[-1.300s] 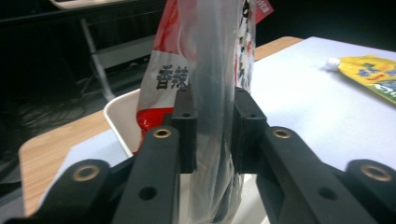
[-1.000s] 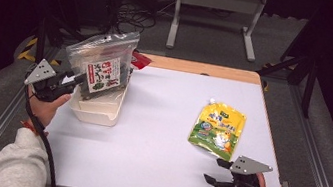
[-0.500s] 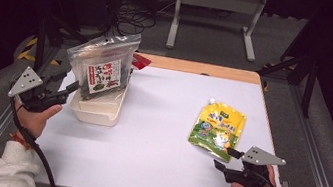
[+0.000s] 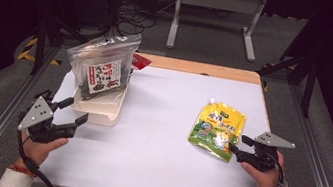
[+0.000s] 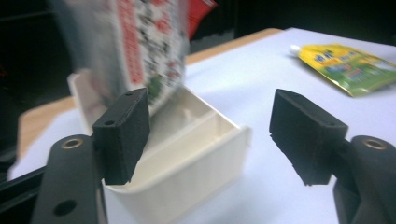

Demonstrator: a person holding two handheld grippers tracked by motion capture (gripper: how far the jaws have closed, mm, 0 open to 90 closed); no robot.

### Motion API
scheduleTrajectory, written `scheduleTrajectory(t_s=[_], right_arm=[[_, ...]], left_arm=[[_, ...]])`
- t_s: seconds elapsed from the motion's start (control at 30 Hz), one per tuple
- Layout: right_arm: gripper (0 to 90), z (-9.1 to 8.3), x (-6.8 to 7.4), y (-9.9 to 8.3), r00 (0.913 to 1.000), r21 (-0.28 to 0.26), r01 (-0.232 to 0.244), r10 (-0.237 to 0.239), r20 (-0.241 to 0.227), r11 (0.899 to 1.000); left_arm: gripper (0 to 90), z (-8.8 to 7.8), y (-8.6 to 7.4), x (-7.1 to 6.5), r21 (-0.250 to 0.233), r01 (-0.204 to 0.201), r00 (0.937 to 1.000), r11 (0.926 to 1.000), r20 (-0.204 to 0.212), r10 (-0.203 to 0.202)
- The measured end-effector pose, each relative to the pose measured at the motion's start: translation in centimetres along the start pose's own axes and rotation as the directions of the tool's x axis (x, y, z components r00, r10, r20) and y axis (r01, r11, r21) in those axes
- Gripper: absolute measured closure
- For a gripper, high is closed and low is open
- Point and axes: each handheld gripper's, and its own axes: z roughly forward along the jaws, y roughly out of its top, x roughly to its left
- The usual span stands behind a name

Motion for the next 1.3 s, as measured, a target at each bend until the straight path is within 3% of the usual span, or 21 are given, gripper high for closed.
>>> scheduleTrajectory(t_s=[0.1, 0.13, 0.17, 0.23, 0.3, 0.33, 0.4, 0.47, 0.57, 0.67, 0.8, 0.87, 0.93, 1.03, 1.07, 1.17, 1.3], right_arm=[[33.6, 0.6, -1.0, -0.1, 0.9988, 0.0, -0.048, 0.048, 0.009, 0.999], [33.6, 0.6, -1.0, -0.1, 0.9988, 0.0, -0.048, 0.048, 0.009, 0.999], [30.9, 1.3, -1.6, 0.0, 0.9966, 0.023, -0.083, 0.083, 0.004, 0.996], [30.1, 1.6, -1.8, 0.1, 0.9956, 0.026, -0.094, 0.094, 0.008, 0.995], [26.1, 2.6, -2.2, 0.1, 0.9927, 0.058, -0.121, 0.12, 0.012, 0.991], [25.9, 2.9, -2.3, 0.1, 0.992, 0.06, -0.126, 0.126, 0.009, 0.99], [23.3, 3.3, -2.4, 0.2, 0.9889, 0.071, -0.148, 0.148, -0.007, 0.987], [21.5, 3.7, -2.5, 0.3, 0.9856, 0.064, -0.168, 0.169, -0.011, 0.984], [17.4, 4.1, -2.9, 0.4, 0.9772, 0.082, -0.21, 0.212, -0.011, 0.974], [15.7, 4.4, -3.2, 0.5, 0.9732, 0.089, -0.228, 0.23, -0.013, 0.97], [16.5, 4.7, -3.3, 0.7, 0.9682, 0.091, -0.246, 0.249, -0.024, 0.965], [21.2, 4.8, -3.2, 0.7, 0.9656, 0.096, -0.247, 0.253, -0.059, 0.964], [24.8, 4.8, -3.0, 0.8, 0.9656, 0.1, -0.246, 0.253, -0.06, 0.964], [40.6, 4.5, -3.0, 0.8, 0.9626, 0.1, -0.244, 0.253, -0.097, 0.965], [40.9, 4.5, -2.8, 0.7, 0.963, 0.094, -0.233, 0.243, -0.116, 0.968], [44.7, 4.5, -2.3, 1.1, 0.9721, 0.106, -0.201, 0.212, -0.1, 0.974], [26.2, 4.4, -2.1, 1.3, 0.9807, 0.093, -0.19, 0.193, -0.028, 0.977]], left_arm=[[25.8, 0.2, -0.7, -2.0, 0.032, -0.001, 0.9986, 0.9995, 0.054, 0.0], [24.5, 0.2, -0.7, -2.0, 0.032, -0.001, 0.9986, 0.9995, 0.054, 0.0], [23.4, 0.5, -1.1, -2.9, 0.051, -0.003, 0.9968, 0.9987, 0.08, -0.001], [22.6, 0.9, -1.7, -4.3, 0.083, -0.022, 0.9933, 0.9963, 0.115, 0.012], [17.7, 1.7, -2.3, -5.5, 0.138, -0.043, 0.9879, 0.9896, 0.154, 0.021], [17.1, 2.4, -2.8, -6.5, 0.181, -0.064, 0.9837, 0.9814, 0.177, 0.031], [16.0, 3.0, -3.0, -7.0, 0.212, -0.082, 0.9791, 0.9739, 0.2, 0.039], [15.6, 3.4, -3.1, -7.3, 0.221, -0.1, 0.976, 0.97, 0.211, 0.053], [14.6, 3.6, -3.2, -7.4, 0.233, -0.095, 0.9748, 0.9679, 0.219, 0.043], [14.0, 4.2, -3.5, -7.6, 0.26, -0.108, 0.9706, 0.9595, 0.236, 0.045], [13.5, 4.7, -3.6, -7.9, 0.27, -0.112, 0.9643, 0.9564, 0.262, 0.039], [13.3, 5.1, -3.7, -8.1, 0.274, -0.101, 0.9591, 0.9563, 0.282, 0.02], [13.1, 5.6, -3.7, -8.2, 0.287, -0.097, 0.9541, 0.953, 0.299, 0.007], [13.1, 6.4, -3.9, -8.5, 0.306, -0.108, 0.9459, 0.946, 0.324, 0.003], [13.1, 6.6, -3.9, -8.7, 0.314, -0.115, 0.9452, 0.9425, 0.327, 0.007], [12.8, 7.0, -4.0, -9.0, 0.322, -0.14, 0.9392, 0.9363, 0.343, 0.022], [12.5, 6.9, -3.9, -8.9, 0.319, -0.138, 0.9363, 0.9378, 0.351, 0.019]])
